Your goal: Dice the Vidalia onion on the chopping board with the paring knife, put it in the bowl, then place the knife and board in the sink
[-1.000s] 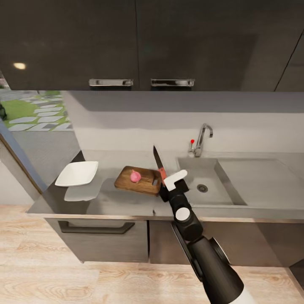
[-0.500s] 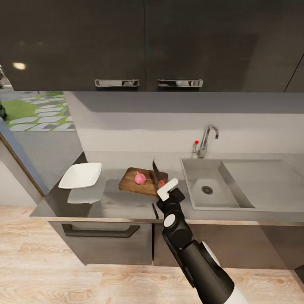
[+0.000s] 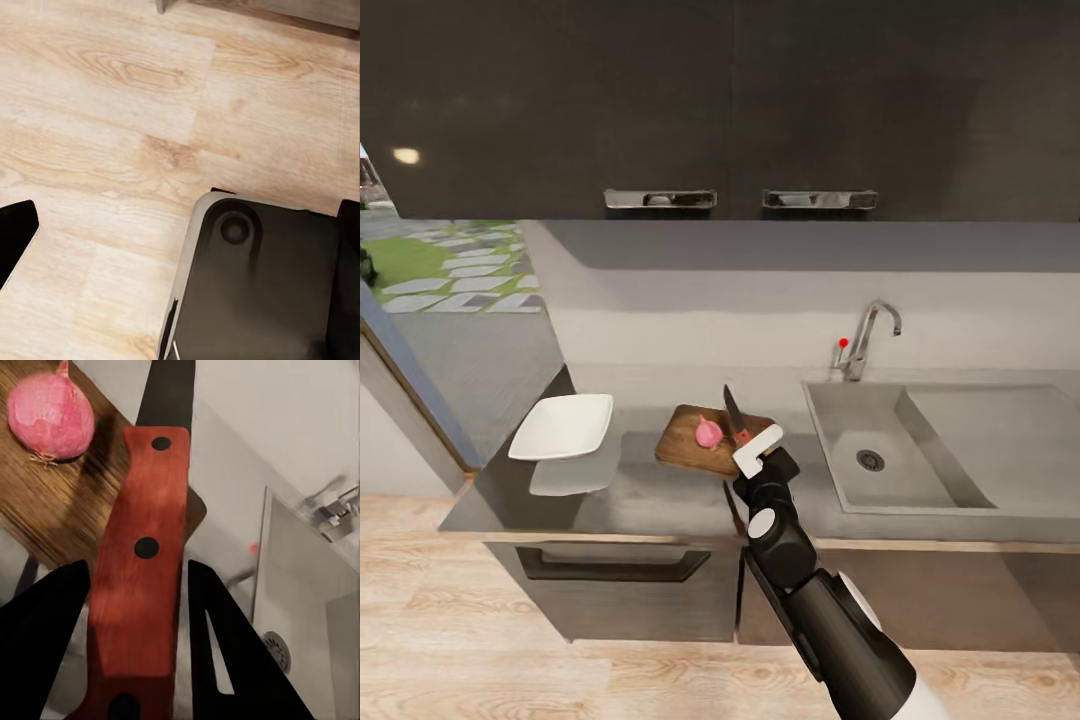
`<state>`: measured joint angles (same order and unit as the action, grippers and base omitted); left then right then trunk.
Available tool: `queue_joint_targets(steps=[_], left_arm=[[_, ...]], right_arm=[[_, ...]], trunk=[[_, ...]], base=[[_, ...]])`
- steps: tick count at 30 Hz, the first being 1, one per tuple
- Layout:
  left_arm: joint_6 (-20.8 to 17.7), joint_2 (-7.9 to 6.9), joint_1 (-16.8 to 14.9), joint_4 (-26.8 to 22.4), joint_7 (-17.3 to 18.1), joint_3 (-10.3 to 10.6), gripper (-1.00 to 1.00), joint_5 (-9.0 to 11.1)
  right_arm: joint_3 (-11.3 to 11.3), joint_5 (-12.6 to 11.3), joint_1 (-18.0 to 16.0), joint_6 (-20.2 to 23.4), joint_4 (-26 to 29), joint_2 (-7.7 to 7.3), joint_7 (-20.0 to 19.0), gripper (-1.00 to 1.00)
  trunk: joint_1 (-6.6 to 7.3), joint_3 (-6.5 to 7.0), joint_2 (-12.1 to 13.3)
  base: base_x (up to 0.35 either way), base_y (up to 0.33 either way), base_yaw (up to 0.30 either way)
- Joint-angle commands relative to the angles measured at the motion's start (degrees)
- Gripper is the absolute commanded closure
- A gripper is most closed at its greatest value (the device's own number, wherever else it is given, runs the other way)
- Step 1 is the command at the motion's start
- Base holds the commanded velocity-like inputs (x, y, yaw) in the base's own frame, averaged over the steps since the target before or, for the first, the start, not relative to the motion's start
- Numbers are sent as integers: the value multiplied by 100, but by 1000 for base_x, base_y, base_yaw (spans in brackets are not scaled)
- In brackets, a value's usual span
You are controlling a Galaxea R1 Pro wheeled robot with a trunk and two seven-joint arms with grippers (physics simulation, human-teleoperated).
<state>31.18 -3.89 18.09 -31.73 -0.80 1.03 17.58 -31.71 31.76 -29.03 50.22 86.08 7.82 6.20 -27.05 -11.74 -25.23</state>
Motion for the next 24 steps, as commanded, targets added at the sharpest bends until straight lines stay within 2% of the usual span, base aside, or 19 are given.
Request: queue_joint_targets(steps=[1, 8, 11, 14, 24], left_arm=[[8, -1, 2, -8, -8, 11, -100, 18], [7, 2, 2, -8, -8, 11, -100, 18], [19, -7, 8, -26, -8, 18, -100, 9], [19, -8, 9, -29, -8, 19, -100, 7], [34, -13, 2, -17, -8, 20, -100, 9]], right_arm=[[-15, -36, -7, 33, 0, 2, 48, 100], [-19, -42, -7, 40, 0, -19, 40, 100], [-19, -48, -8, 111, -98, 70, 56, 100], [-19, -48, -7, 111, -195, 70, 56, 100], [-19, -47, -6, 119, -479, -5, 48, 100]], trunk=[[-5, -9, -10], [-5, -9, -10], [-5, -10, -10], [-5, -10, -10], [-5, -10, -10]], base=[[198, 255, 0], [103, 124, 0], [0, 0, 0], [0, 0, 0], [0, 0, 0]])
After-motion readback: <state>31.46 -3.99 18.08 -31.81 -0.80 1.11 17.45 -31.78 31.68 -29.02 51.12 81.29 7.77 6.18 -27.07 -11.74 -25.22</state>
